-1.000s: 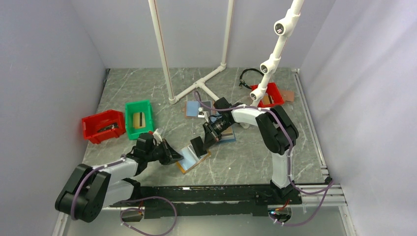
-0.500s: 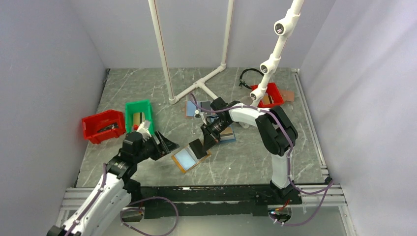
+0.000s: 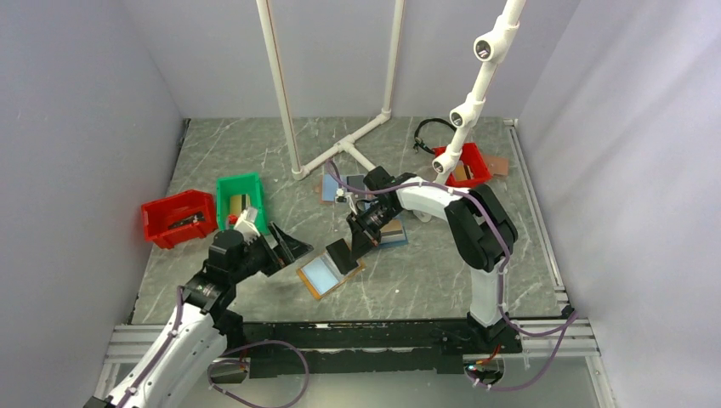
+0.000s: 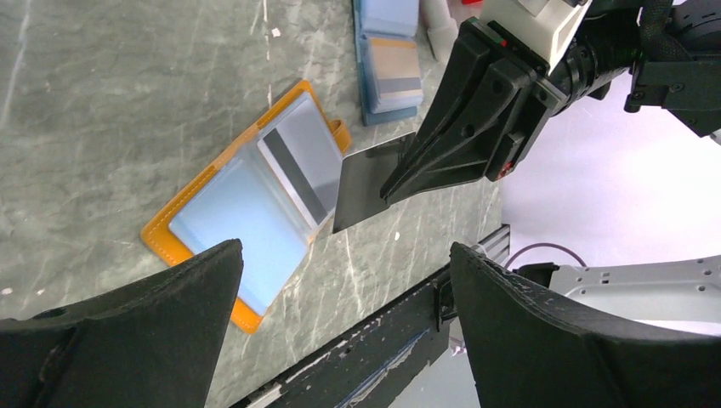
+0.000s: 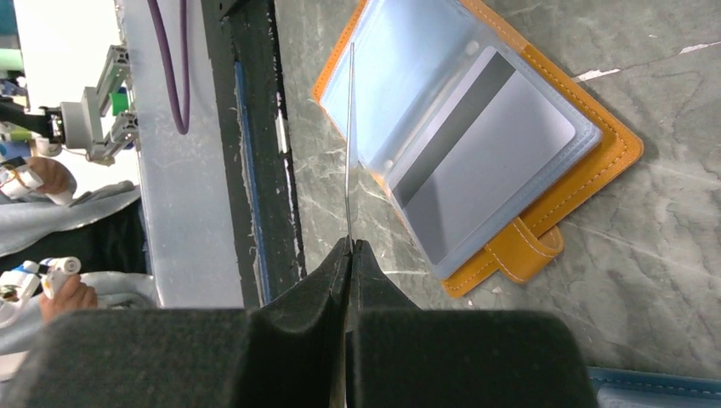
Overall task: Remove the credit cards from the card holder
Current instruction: Remove the credit card from the card holder, then place the credit card in the storage box.
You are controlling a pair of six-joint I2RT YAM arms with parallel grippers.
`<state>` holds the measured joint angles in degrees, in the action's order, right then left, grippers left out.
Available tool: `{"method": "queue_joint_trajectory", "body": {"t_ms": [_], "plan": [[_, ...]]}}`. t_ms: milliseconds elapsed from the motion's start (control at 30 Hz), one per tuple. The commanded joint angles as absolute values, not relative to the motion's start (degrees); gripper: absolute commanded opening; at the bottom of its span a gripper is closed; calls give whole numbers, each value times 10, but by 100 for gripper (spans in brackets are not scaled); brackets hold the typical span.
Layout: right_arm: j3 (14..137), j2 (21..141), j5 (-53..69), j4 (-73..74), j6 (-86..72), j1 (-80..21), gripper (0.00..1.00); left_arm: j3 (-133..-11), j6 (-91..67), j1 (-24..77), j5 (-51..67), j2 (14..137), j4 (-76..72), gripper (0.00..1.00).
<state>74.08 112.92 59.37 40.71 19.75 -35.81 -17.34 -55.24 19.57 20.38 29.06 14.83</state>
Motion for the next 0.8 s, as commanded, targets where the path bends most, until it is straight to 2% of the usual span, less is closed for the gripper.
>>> {"method": "queue_joint_trajectory", "body": {"t_ms": [0,267,500,633,767], "plan": [[763,1093,591,416,222,-359,0,-181,-554,194,234,304,78,99],[769,1082,575,445,274,-358,0,-114,-634,194,267,326,-99,100],[768,1090,580,450,278,-355,0,-151,-582,194,315,341,-50,96],[775,1099,614,459,274,-354,0,-126,-576,194,324,341,-105,91],[784,1103,649,469,272,-356,0,-102,-575,194,327,344,-153,90]]}}
